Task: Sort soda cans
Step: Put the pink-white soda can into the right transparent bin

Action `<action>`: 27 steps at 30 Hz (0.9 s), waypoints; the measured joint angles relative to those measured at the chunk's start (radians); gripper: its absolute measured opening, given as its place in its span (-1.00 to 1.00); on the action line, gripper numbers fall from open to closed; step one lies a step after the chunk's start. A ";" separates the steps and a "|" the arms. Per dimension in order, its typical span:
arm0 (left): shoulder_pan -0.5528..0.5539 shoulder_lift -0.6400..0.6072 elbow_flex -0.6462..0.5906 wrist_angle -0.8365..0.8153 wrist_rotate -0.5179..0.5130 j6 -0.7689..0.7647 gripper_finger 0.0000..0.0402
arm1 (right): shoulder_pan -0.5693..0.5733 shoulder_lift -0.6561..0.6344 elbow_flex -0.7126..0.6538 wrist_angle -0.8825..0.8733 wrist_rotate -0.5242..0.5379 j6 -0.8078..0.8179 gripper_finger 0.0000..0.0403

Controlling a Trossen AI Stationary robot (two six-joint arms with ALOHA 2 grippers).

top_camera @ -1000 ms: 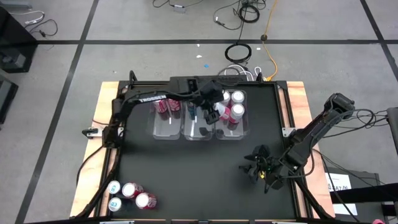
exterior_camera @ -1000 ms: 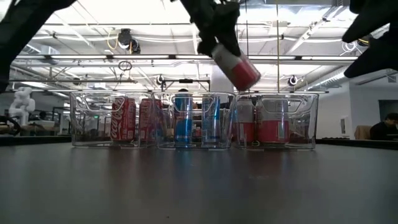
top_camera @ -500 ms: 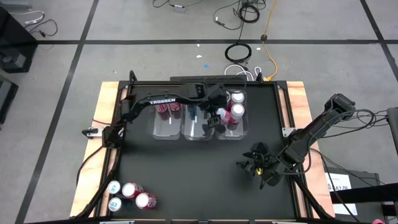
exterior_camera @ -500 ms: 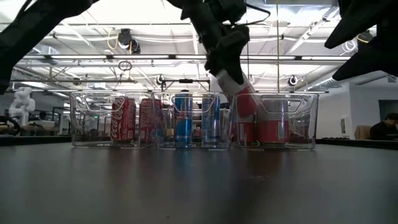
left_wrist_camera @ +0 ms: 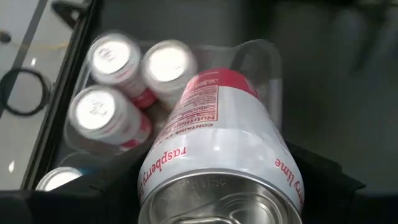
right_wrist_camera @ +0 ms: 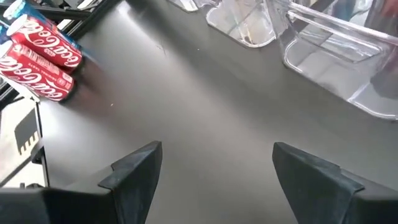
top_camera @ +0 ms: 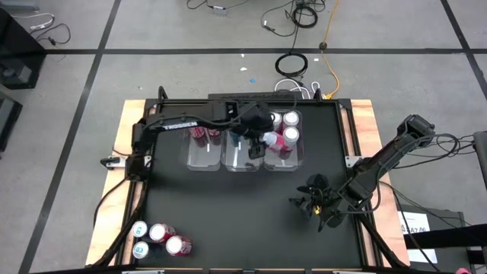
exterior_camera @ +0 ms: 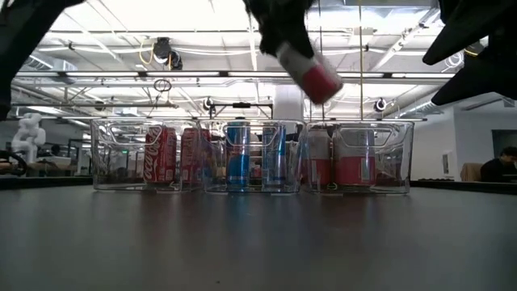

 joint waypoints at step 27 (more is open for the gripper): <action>-0.228 0.064 -0.019 -0.265 -0.055 -0.377 0.59 | 0.003 -0.001 -0.001 -0.001 -0.241 -0.129 0.48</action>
